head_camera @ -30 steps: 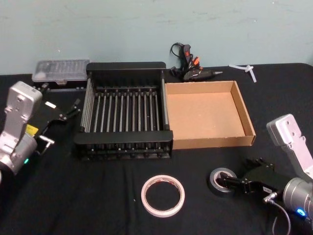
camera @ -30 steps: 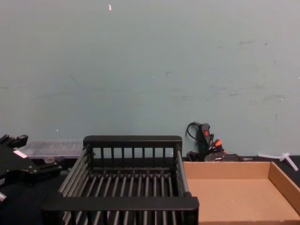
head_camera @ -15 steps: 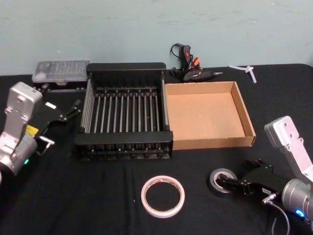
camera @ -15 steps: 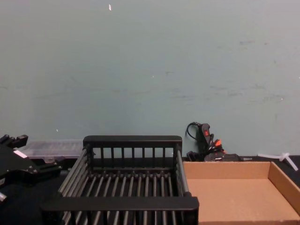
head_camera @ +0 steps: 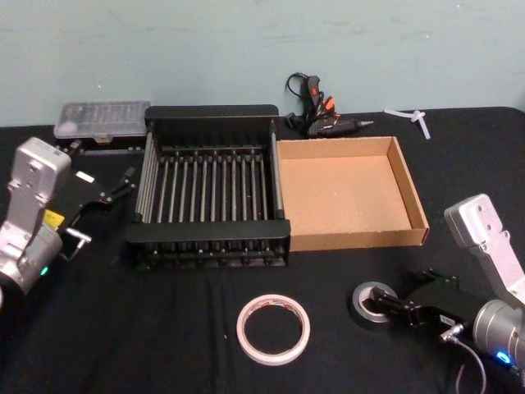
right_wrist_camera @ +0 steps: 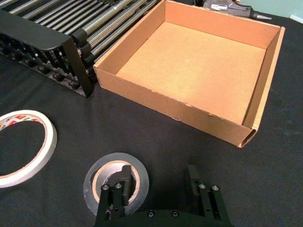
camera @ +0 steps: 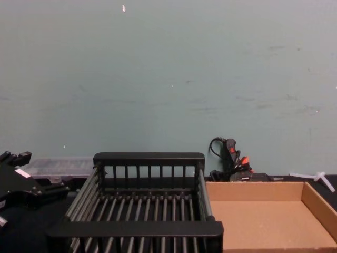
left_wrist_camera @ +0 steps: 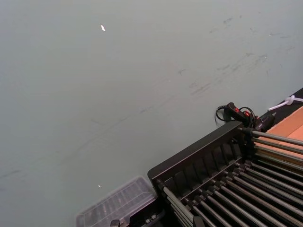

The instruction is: Pick up the white tape and place it into the black box , Pick up the silver tape and place it into the brown box.

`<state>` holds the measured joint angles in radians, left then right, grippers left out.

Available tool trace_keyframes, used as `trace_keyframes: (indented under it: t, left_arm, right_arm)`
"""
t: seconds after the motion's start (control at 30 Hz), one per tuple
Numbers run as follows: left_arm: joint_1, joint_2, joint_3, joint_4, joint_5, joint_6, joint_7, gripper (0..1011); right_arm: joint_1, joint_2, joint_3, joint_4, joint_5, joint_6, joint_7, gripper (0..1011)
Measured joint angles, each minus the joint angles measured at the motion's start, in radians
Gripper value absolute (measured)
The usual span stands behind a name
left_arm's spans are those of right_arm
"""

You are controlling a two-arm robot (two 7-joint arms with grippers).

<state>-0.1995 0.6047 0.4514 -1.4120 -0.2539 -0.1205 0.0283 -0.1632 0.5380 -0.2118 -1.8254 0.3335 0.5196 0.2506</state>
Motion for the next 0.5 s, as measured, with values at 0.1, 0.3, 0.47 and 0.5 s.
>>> trace_keyframes:
  t: [0.1,0.3,0.47,0.5]
  left_arm:
    - [0.000,0.000,0.000,0.000,0.000,0.000,0.000,1001]
    - [0.000,0.000,0.000,0.000,0.000,0.000,0.000,1001]
    - [0.000,0.000,0.000,0.000,0.000,0.000,0.000,1001]
    - [0.000,0.000,0.000,0.000,0.000,0.000,0.000,1001]
  right_arm:
    - [0.000,0.000,0.000,0.000,0.001,0.000,0.000,678]
    - [0.000,0.000,0.001,-0.001,0.001,0.000,-0.001,486]
    - [0.000,0.000,0.001,-0.001,0.002,0.000,-0.001,329]
    - [0.000,0.000,0.001,-0.001,0.002,0.000,-0.001,303]
